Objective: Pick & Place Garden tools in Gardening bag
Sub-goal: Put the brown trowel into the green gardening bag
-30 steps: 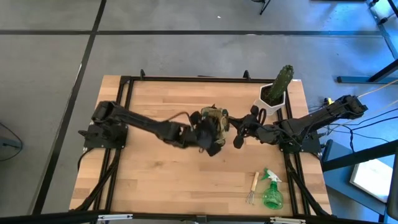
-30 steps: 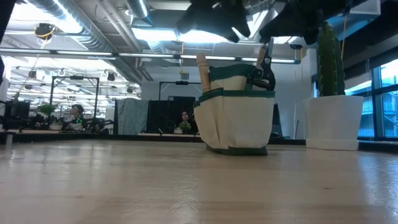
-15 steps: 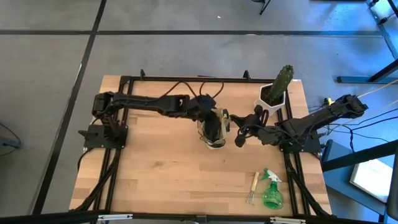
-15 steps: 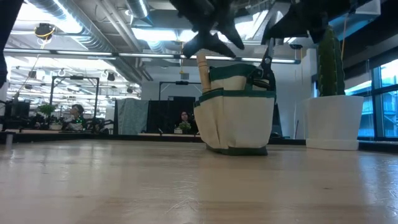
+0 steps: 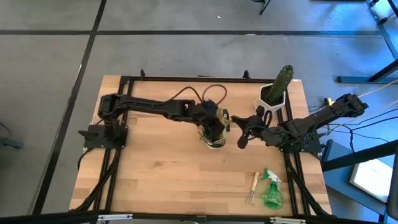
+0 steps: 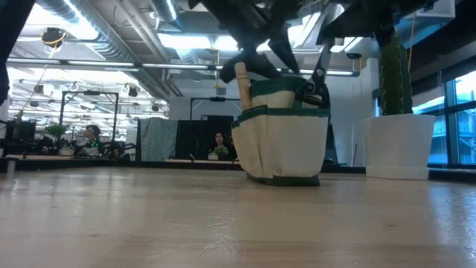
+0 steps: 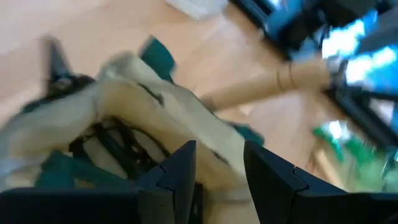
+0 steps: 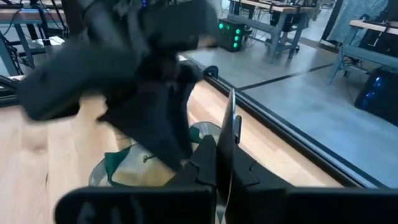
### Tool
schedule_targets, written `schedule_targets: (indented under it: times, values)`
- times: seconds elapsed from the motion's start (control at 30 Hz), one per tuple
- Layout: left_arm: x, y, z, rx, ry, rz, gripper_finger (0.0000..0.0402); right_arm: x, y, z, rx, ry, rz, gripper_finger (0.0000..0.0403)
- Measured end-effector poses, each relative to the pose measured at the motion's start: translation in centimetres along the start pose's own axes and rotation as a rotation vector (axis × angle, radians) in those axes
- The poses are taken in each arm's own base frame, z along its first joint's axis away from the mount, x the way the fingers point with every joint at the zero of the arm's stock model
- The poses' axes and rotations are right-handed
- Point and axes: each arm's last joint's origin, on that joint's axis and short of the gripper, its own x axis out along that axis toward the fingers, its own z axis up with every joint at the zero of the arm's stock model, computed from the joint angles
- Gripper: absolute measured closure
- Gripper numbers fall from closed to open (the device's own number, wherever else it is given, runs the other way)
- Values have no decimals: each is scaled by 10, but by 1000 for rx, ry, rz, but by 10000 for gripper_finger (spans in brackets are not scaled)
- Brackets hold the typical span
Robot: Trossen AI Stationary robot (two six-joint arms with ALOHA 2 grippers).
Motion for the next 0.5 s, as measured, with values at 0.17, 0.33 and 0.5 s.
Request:
schedule_targets:
  times: [0.17, 0.33, 0.5]
  values:
    - [14, -12, 2, 205, 8, -31, 272, -1, -1, 1, -2, -1, 4, 403]
    - [10, -13, 19, 184, -4, -91, 272, -4, -3, -3, -14, 18, -15, 403]
    - [13, -4, 24, 104, 1, -62, 272, -6, -2, -2, -10, 11, -20, 403]
